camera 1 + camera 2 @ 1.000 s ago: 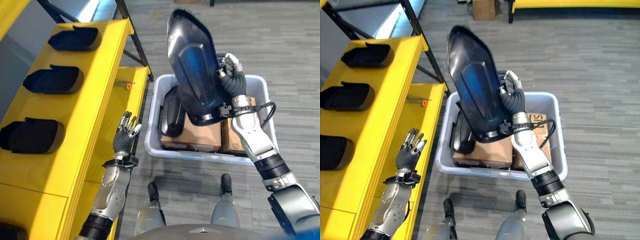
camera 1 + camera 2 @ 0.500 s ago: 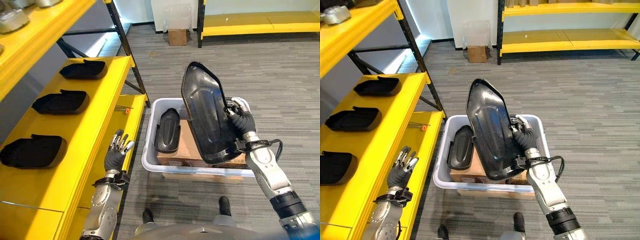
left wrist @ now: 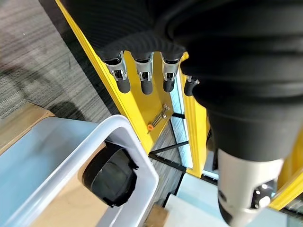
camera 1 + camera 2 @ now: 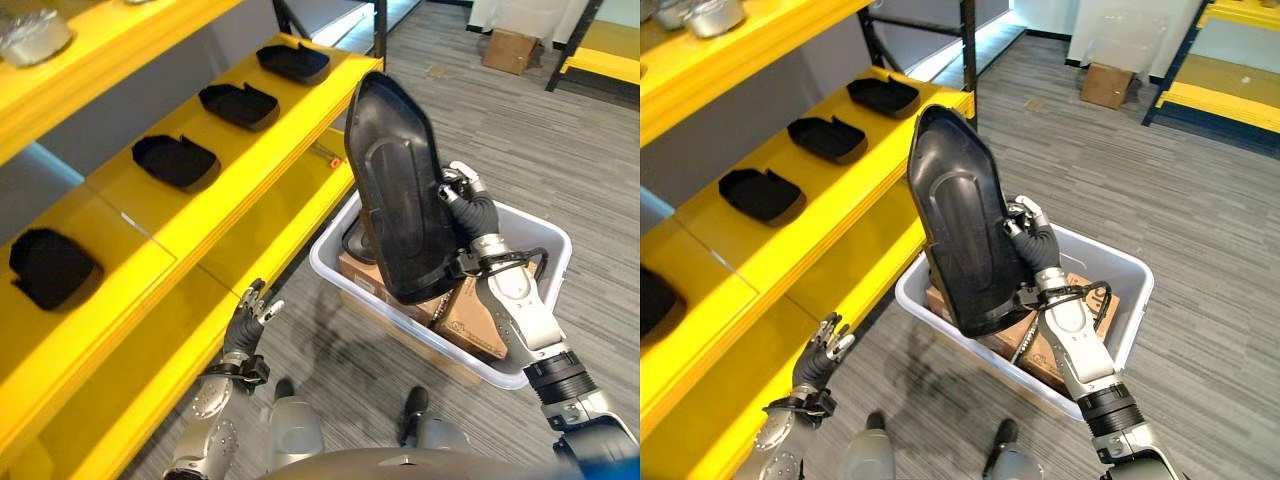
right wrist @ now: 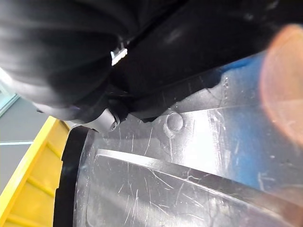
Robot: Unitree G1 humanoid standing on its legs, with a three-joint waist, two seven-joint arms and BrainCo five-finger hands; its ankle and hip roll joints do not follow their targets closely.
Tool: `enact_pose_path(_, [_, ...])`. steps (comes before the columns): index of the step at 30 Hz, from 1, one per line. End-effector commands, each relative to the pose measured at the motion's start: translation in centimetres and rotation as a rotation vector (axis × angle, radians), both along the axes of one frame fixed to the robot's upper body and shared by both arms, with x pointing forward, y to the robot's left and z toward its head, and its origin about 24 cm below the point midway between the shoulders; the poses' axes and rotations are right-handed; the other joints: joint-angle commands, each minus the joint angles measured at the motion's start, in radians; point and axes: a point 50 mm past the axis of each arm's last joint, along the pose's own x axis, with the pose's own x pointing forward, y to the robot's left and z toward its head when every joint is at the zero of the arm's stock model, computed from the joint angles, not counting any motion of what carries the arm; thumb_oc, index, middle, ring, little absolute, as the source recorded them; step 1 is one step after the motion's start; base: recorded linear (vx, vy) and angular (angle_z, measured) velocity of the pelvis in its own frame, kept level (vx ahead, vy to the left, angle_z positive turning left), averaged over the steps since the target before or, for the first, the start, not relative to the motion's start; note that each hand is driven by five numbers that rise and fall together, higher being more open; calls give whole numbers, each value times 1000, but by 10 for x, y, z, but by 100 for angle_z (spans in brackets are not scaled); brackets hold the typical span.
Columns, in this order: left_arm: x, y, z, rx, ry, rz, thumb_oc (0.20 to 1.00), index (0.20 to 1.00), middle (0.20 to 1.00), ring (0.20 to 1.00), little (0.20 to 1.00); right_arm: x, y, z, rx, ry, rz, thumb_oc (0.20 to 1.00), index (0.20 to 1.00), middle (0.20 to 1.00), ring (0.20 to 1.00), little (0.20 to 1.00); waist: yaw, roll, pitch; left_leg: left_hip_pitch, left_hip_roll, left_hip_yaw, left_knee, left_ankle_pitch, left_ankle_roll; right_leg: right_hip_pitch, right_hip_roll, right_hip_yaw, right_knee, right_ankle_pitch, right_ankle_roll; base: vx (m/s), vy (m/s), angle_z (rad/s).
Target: Move parts from the plastic box to the shelf.
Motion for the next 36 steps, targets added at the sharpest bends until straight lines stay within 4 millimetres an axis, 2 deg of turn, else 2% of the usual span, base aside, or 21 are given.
enact_pose_path(1, [22,-5,40,-22,-205,-22,1000,1000,1000,1000,1000,-8,-3,21,60,-133,-1,200,200,200,200,200,-53,51,-71,214,-40,13,-344,47,33,-78,-88,20,138,38,159,2,123,170])
enact_pose_path(2, [21,-5,39,-19,-203,-26,1000,1000,1000,1000,1000,-10,-7,16,67,-114,-13,200,200,200,200,200,-60,49,-75,210,-58,23,-368,1,42,-65,-99,25,131,56,166,39,109,102])
enact_pose_path(3, [21,-5,39,-19,-202,-26,1000,1000,1000,1000,1000,-10,-7,16,67,-113,-13,200,200,200,200,200,-59,49,-75,211,-59,24,-367,-1,44,-64,-100,26,130,57,167,106,154,86])
enact_pose_path(4, [20,-4,41,-20,-210,-32,1000,1000,1000,1000,1000,-12,-8,13,92,-101,-13,200,200,200,200,200,-54,41,-74,197,-75,41,-371,-48,54,-48,-120,27,128,71,180,63,208,84])
enact_pose_path(9, [17,13,45,57,-217,2,1000,1000,1000,1000,1000,-13,-11,2,94,-58,-43,200,200,200,200,200,-21,7,-77,196,-135,54,-415,-77,66,-10,-185,-9,45,166,233,-1,190,21])
enact_pose_path(11, [16,17,46,71,-220,20,1000,1000,1000,1000,1000,-12,-11,0,93,-48,-49,200,200,200,200,200,-14,-1,-78,196,-148,48,-424,-76,70,-6,-192,-11,33,180,240,-9,121,28])
enact_pose_path(12, [13,23,45,98,-212,40,1000,1000,1000,1000,1000,-13,-10,-6,96,-23,-47,200,200,200,200,200,1,-20,-84,191,-167,34,-441,-81,74,18,-209,-32,-4,209,257,-6,100,32])
enact_pose_path(15, [11,27,45,104,-213,54,1000,1000,1000,1000,1000,-14,-11,-7,96,-15,-43,200,200,200,200,200,10,-34,-88,184,-182,20,-443,-86,77,32,-222,-46,-19,232,269,-2,71,24])
enact_pose_path(16, [7,31,44,116,-206,70,1000,1000,1000,1000,1000,-13,-9,-10,103,0,-39,200,200,200,200,200,24,-54,-92,179,-200,3,-445,-91,87,49,-229,-57,-45,258,280,4,76,22])
enact_pose_path(18, [6,31,45,119,-208,74,1000,1000,1000,1000,1000,-12,-8,-12,105,9,-36,200,200,200,200,200,31,-62,-93,174,-207,-4,-445,-93,90,52,-234,-60,-53,266,286,-5,92,21])
enact_pose_path(24, [1,37,48,143,-215,89,1000,1000,1000,1000,1000,-11,-2,-16,134,28,-19,200,200,200,200,200,73,-106,-87,123,-289,-54,-357,-151,141,79,-292,-48,-67,322,307,-8,137,10])
enact_pose_path(27, [1,42,49,171,-211,95,1000,1000,1000,1000,1000,-13,-3,-21,134,49,-25,200,200,200,200,200,78,-112,-96,110,-329,-77,-340,-166,159,94,-323,-29,-55,355,312,21,200,48])
enact_pose_path(28, [2,42,50,185,-215,90,1000,1000,1000,1000,1000,-13,-4,-22,128,50,-26,200,200,200,200,200,76,-110,-99,106,-342,-91,-337,-167,164,92,-324,1,-52,365,311,87,347,73])
enact_pose_path(29, [5,46,53,214,-226,90,1000,1000,1000,1000,1000,-16,-9,-25,118,63,-40,200,200,200,200,200,49,-95,-112,117,-365,-120,-344,-171,185,73,-286,150,-24,369,291,163,450,102])
enact_pose_path(30, [7,45,51,213,-224,89,1000,1000,1000,1000,1000,-19,-13,-28,117,73,-40,200,200,200,200,200,8,-82,-117,135,-378,-161,-364,-160,198,44,-189,341,1,327,259,154,380,90])
enact_pose_path(31, [7,45,51,213,-224,89,1000,1000,1000,1000,1000,-19,-13,-28,117,73,-40,200,200,200,200,200,10,-83,-118,133,-379,-159,-366,-157,198,39,-189,344,2,328,259,144,300,80])
enact_pose_path(32, [11,42,49,214,-219,67,1000,1000,1000,1000,1000,-27,-20,-35,126,100,-46,200,200,200,200,200,-35,-69,-111,149,-386,-211,-378,-146,211,11,-69,513,73,254,232,101,232,59])
enact_pose_path(33, [12,39,47,211,-212,53,1000,1000,1000,1000,1000,-31,-22,-38,124,107,-46,200,200,200,200,200,-63,-60,-107,157,-388,-237,-387,-138,222,-17,22,583,126,208,211,123,269,78])
enact_pose_path(34, [11,38,48,213,-214,47,1000,1000,1000,1000,1000,-33,-23,-38,120,111,-44,200,200,200,200,200,-70,-59,-105,157,-393,-243,-390,-132,226,-41,57,596,137,194,207,77,180,102])
enact_pose_path(35, [12,36,49,214,-219,36,1000,1000,1000,1000,1000,-35,-25,-39,125,108,-42,200,200,200,200,200,-81,-60,-98,157,-400,-249,-391,-125,233,-64,117,594,141,160,188,58,135,86])
enact_pose_path(36, [10,35,49,212,-218,30,1000,1000,1000,1000,1000,-38,-27,-41,121,117,-40,200,200,200,200,200,-88,-64,-93,165,-406,-250,-404,-123,242,-95,173,553,142,124,173,78,116,40])
